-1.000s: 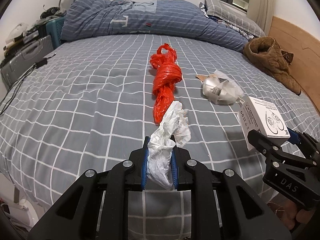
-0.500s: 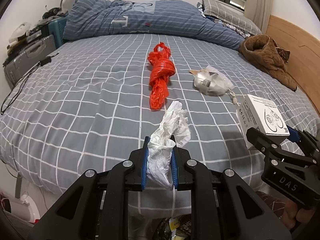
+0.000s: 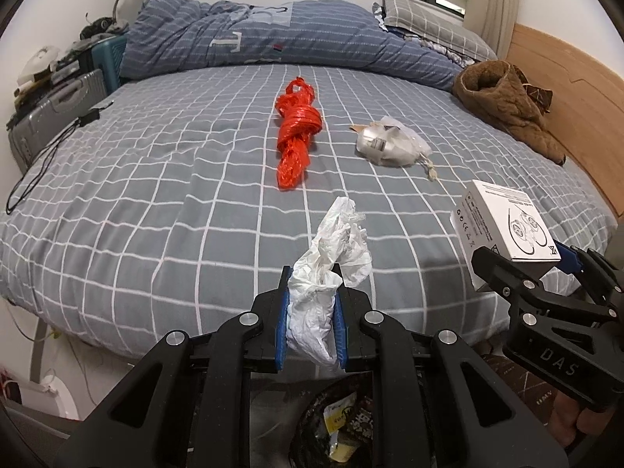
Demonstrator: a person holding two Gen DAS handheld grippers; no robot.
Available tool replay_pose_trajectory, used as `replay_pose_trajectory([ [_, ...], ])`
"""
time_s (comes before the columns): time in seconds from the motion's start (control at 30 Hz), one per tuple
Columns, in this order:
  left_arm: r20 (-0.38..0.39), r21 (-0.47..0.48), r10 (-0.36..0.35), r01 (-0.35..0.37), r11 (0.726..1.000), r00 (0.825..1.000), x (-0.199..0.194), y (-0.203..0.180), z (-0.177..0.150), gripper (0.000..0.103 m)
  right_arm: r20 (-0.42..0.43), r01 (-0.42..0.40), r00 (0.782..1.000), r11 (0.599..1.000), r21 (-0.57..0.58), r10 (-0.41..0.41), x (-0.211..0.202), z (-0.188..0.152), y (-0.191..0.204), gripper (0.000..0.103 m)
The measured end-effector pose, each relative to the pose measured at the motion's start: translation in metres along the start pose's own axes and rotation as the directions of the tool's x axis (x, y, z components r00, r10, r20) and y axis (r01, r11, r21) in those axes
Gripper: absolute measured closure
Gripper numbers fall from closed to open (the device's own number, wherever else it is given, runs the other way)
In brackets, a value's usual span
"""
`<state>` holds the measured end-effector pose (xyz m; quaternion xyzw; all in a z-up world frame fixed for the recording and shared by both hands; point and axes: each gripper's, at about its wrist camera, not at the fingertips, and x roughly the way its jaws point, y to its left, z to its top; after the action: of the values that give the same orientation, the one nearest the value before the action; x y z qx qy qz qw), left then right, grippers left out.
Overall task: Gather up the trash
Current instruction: 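Carry the tissue and earphone box down over the trash bin with both tools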
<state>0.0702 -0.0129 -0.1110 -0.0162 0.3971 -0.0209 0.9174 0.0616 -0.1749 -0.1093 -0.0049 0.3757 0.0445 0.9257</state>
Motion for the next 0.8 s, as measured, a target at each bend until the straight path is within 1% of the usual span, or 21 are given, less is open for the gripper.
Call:
replay_pose_trajectory([
  [0.33,-0.016,0.004,-0.011,0.012,1.0,1.0,-0.02,-0.004,-0.027,0.085,-0.01,-0.001,1.0,1.0,-0.014,0.001,-0.021,-0.02,0.006,0.029],
  [0.57,-0.04,0.011,-0.021,0.022,1.0,0.999,-0.025,-0.007,-0.044,0.085,-0.02,0.005,1.0,1.0,-0.021,-0.005,-0.03,-0.032,0.01,0.029],
  [0.8,-0.042,0.008,-0.022,0.022,1.0,0.999,-0.038,-0.006,-0.057,0.085,-0.025,0.006,1.0,1.0,-0.03,-0.006,-0.043,-0.044,0.016,0.029],
])
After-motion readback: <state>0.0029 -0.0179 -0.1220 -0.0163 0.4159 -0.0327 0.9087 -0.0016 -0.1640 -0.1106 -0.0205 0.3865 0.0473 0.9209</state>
